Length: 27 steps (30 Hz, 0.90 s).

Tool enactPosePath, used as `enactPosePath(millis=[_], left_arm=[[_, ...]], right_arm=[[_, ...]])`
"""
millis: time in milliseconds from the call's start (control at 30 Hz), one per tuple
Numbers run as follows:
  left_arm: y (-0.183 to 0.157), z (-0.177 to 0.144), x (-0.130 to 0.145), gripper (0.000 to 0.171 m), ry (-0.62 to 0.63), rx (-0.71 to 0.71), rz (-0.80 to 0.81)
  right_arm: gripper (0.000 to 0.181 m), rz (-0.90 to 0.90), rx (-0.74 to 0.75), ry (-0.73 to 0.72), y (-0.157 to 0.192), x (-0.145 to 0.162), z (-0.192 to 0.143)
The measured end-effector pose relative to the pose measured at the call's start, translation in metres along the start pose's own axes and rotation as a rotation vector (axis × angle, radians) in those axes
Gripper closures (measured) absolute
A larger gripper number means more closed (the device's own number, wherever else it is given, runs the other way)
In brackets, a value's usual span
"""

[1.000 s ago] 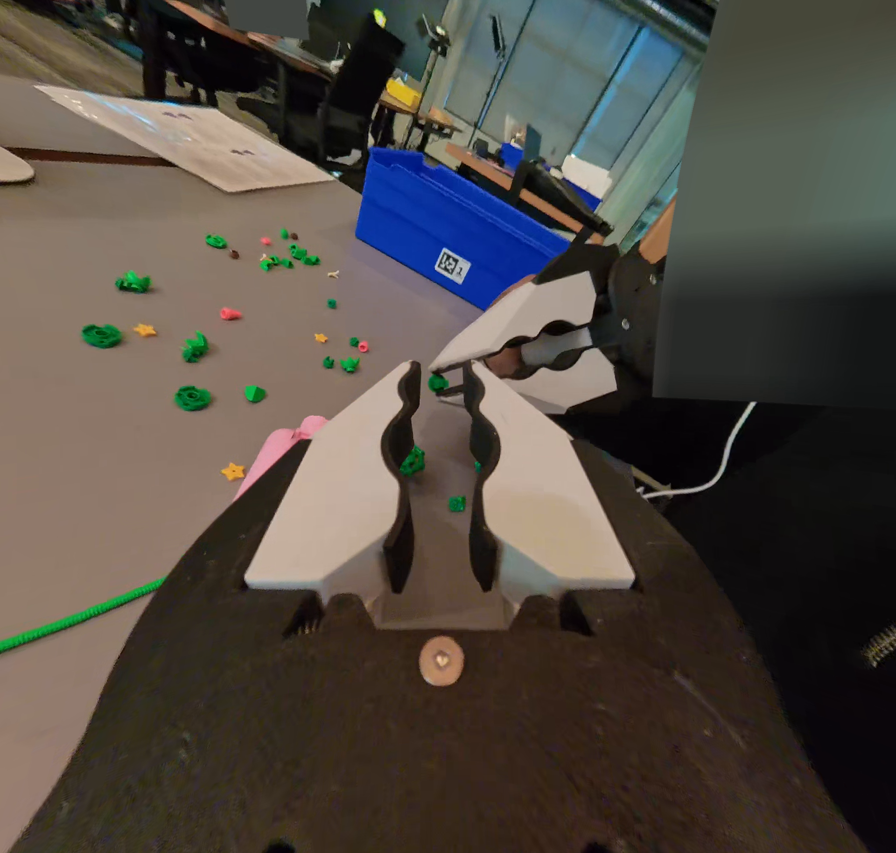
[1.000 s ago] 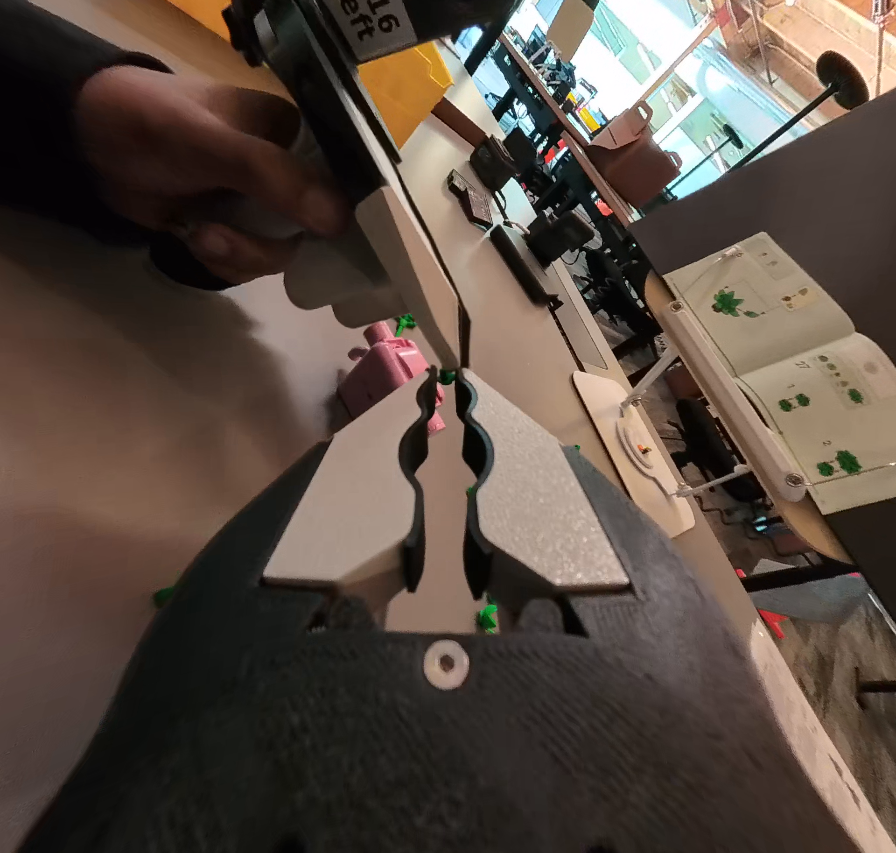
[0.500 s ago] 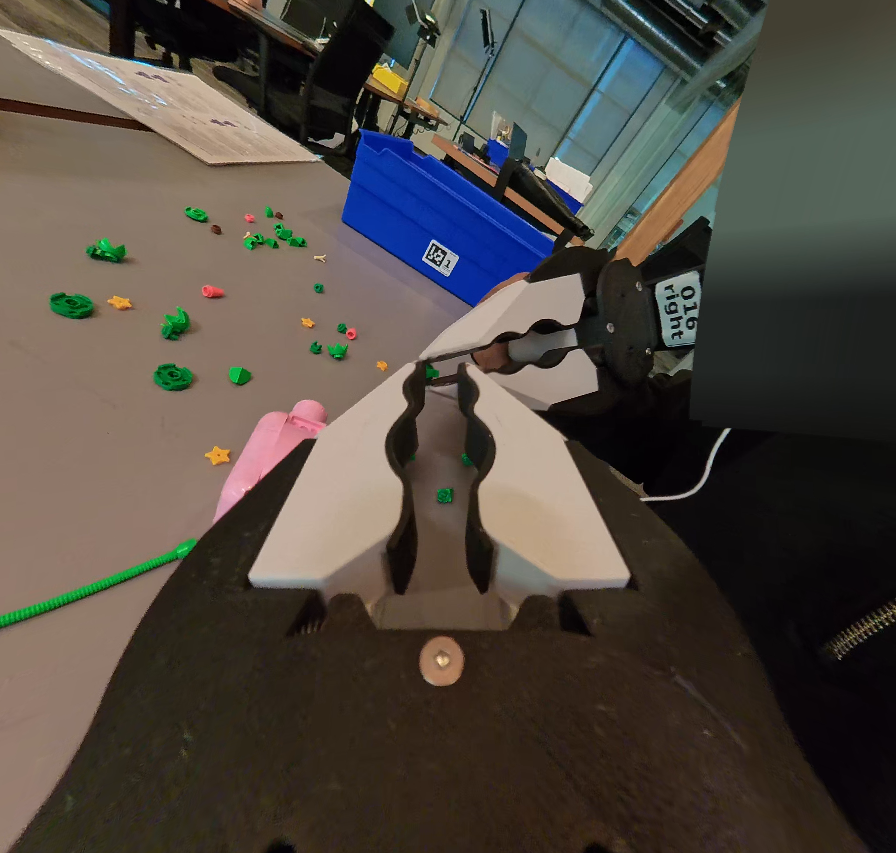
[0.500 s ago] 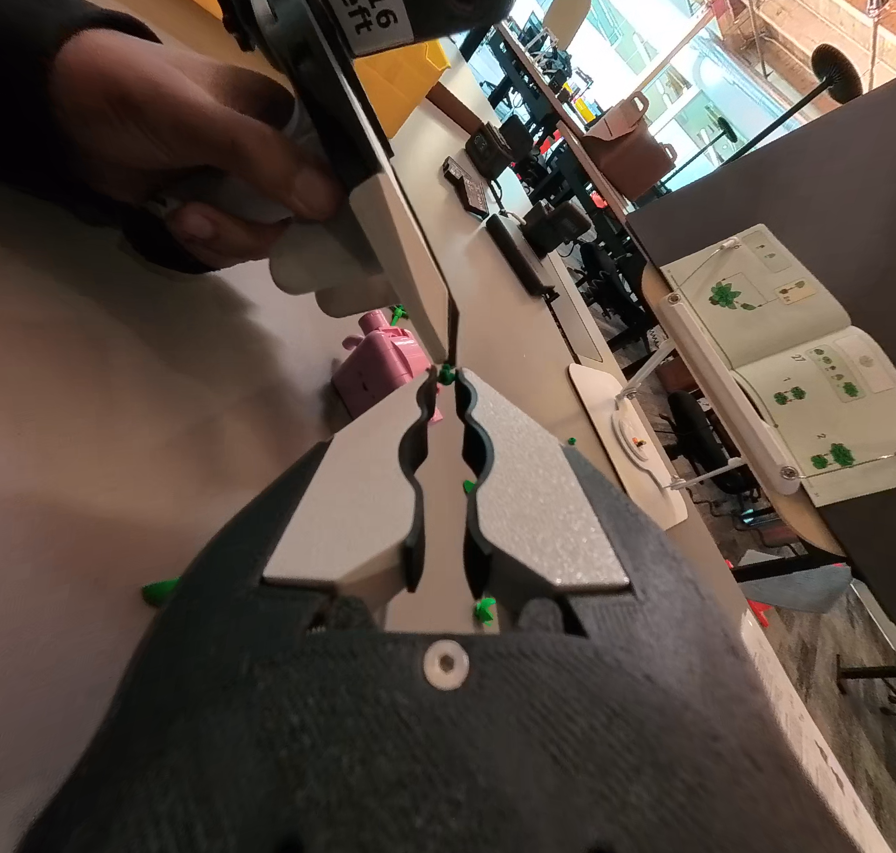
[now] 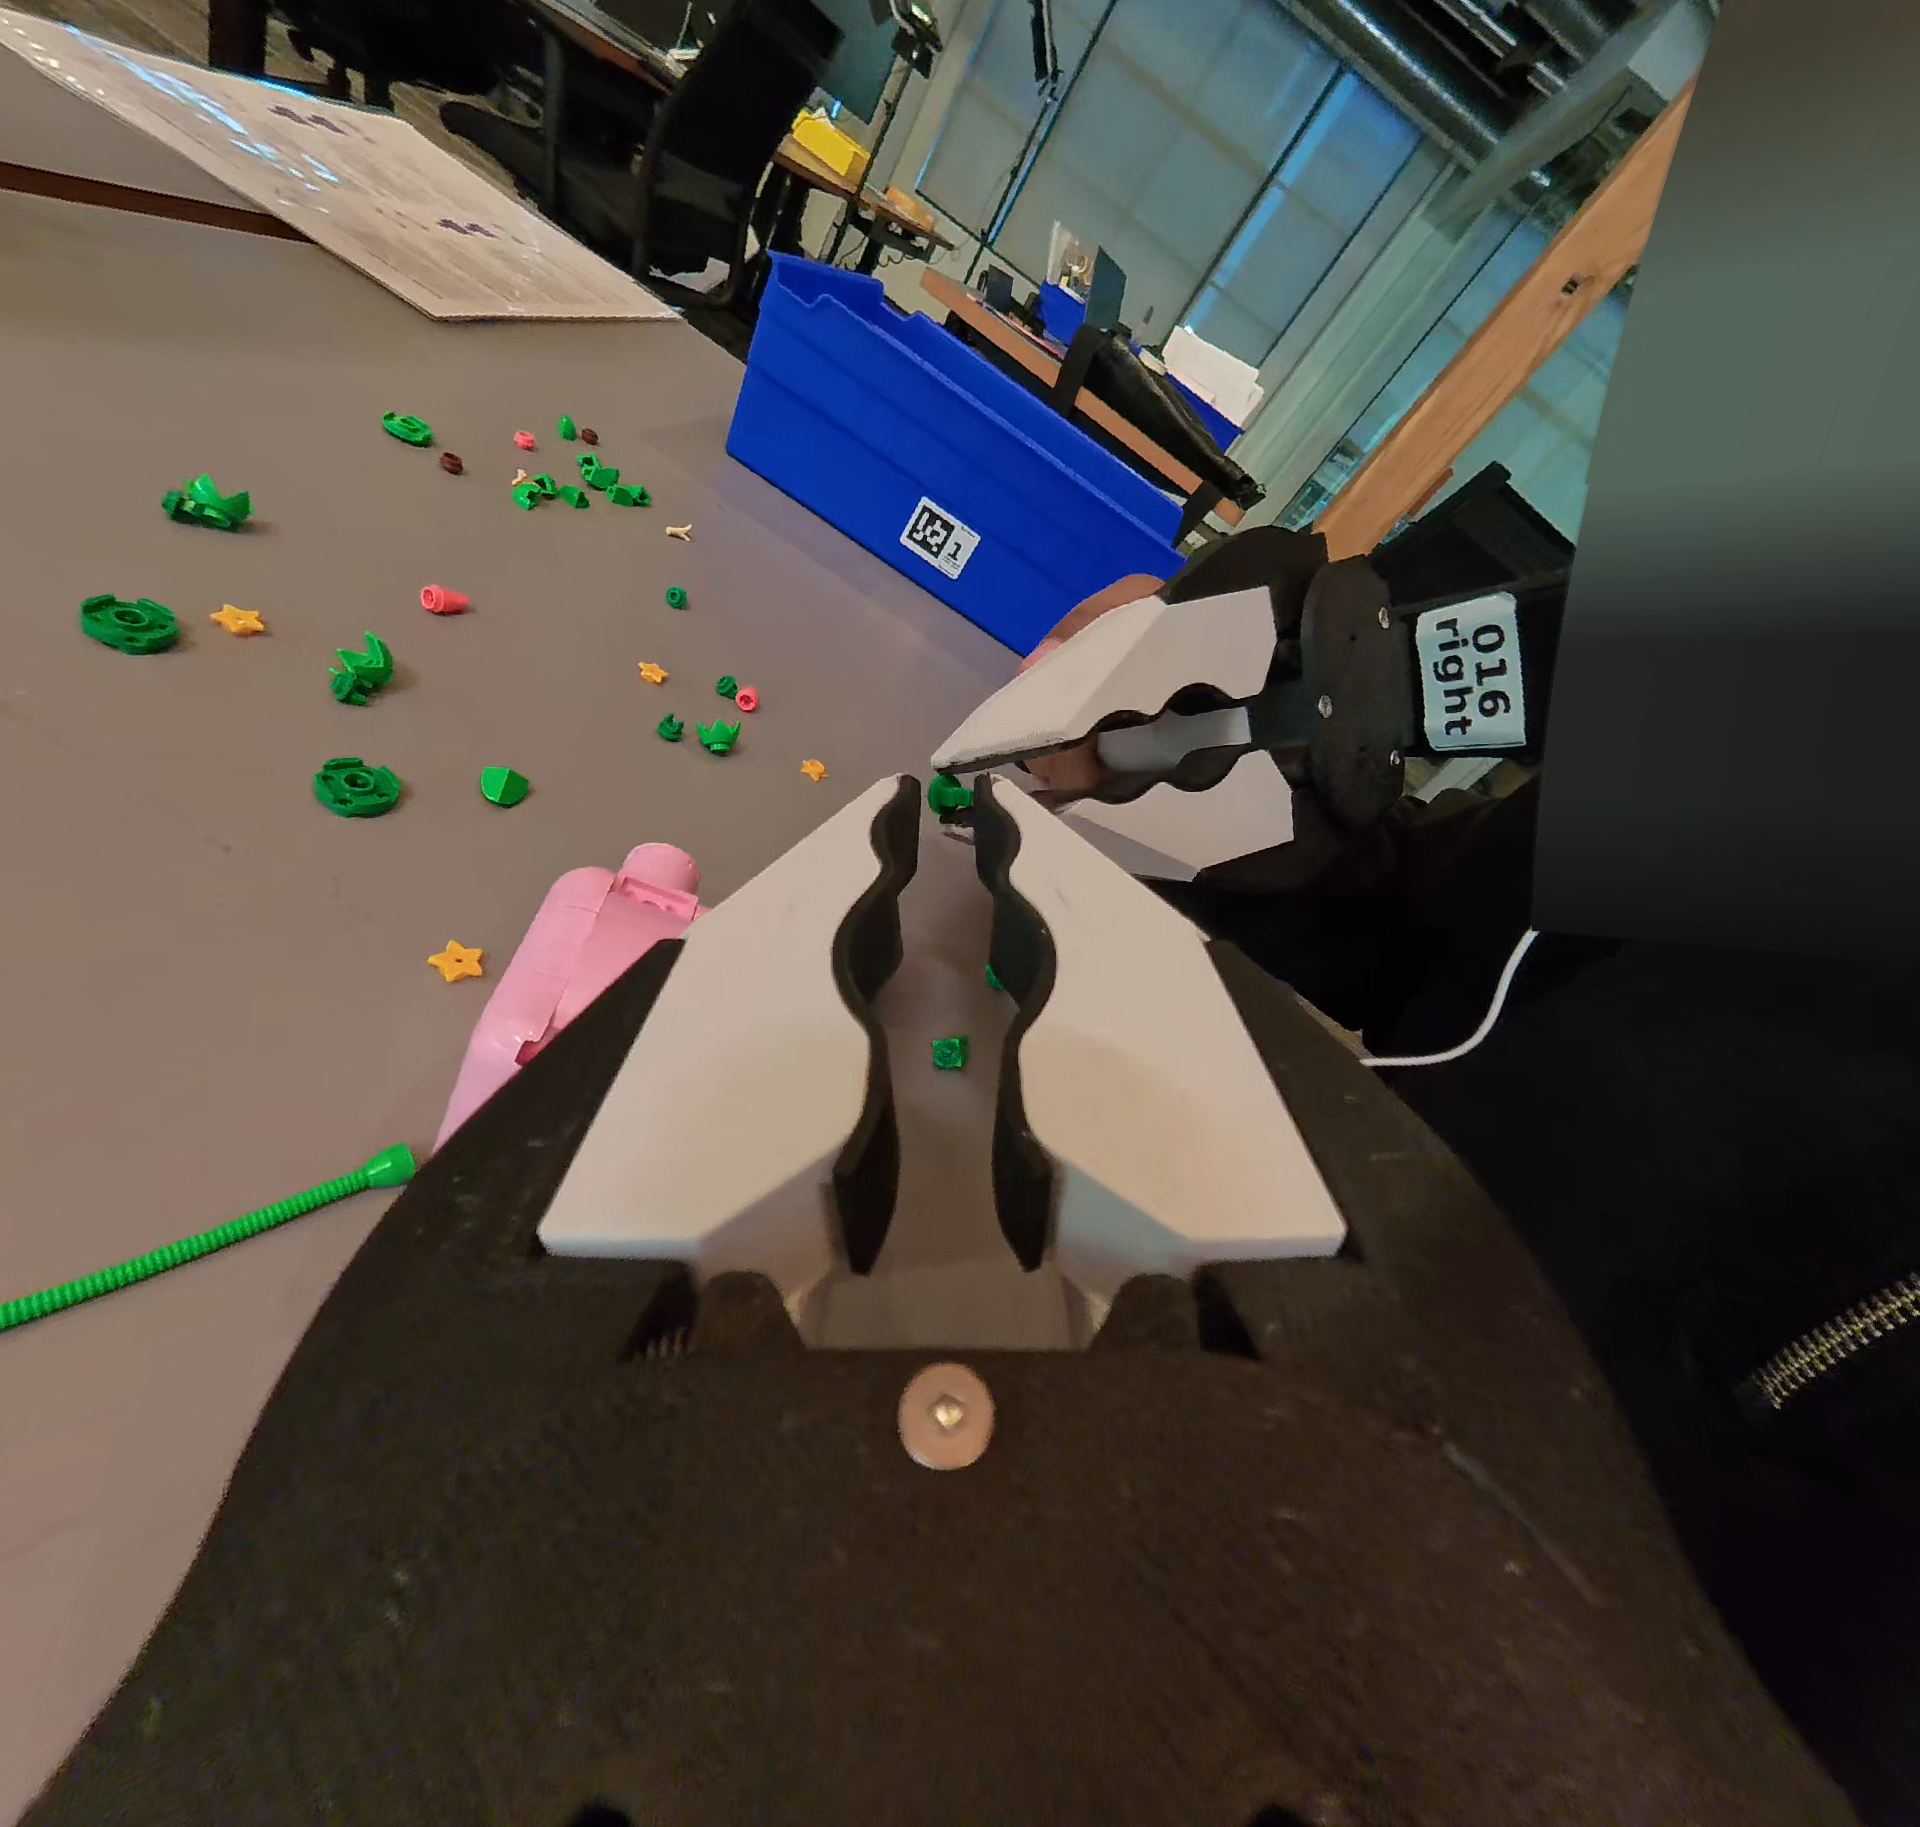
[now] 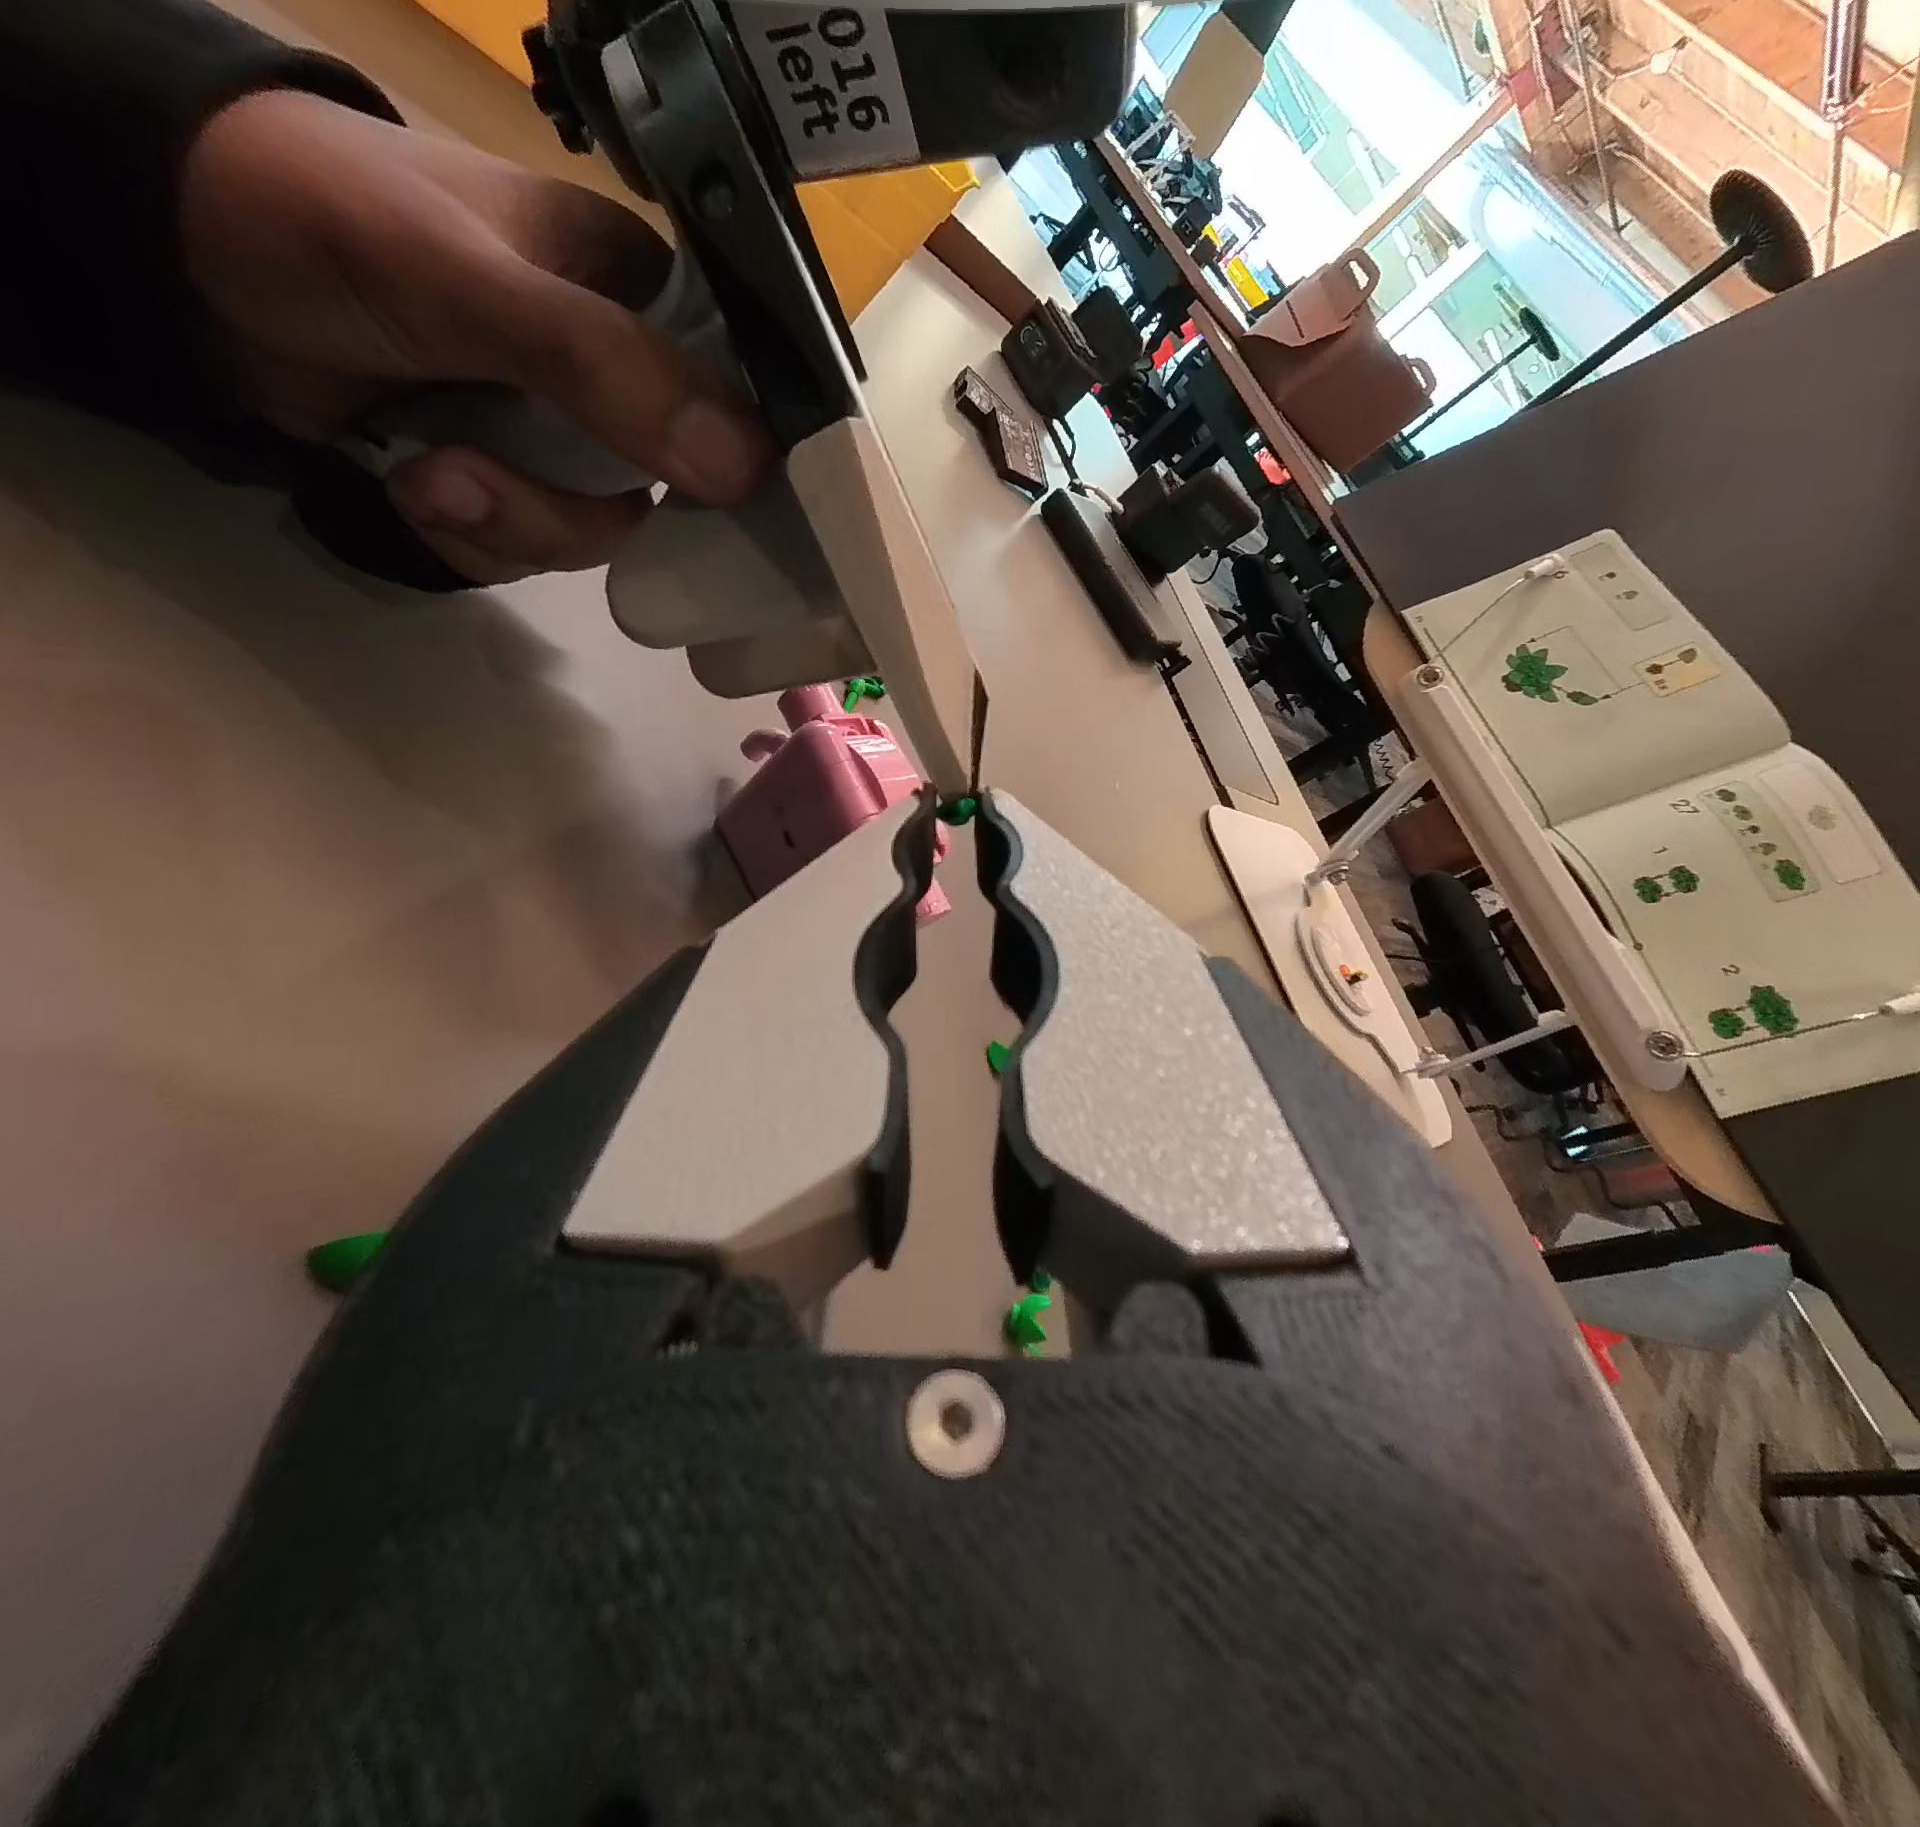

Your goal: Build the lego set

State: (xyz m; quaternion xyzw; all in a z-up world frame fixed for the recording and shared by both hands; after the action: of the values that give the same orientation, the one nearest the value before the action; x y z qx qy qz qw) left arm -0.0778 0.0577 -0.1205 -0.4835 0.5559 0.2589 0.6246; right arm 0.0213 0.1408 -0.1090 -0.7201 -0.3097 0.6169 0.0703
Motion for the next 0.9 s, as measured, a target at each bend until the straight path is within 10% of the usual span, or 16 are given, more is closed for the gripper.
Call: enactPosePath(millis=[900], left_arm=[[-0.006, -0.005, -0.009, 0.168, -0.143, 0.177, -0.076]], right_arm=[[0.170, 0.192, -0.131, -0.143, -0.009, -0.003, -0.010]])
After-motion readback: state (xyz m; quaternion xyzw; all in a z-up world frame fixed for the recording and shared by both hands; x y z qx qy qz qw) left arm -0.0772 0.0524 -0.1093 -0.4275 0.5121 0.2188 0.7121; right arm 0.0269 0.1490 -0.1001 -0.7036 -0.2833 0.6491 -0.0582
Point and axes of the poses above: each gripper's, where its closed fingertips meet, z out along the fingers, x out of its underside, y = z × x across the jaws, the point moved 8 cm from there along -z, back along the fingers, and after that the axes turned 13 degrees about z, right-handed, at the moved point
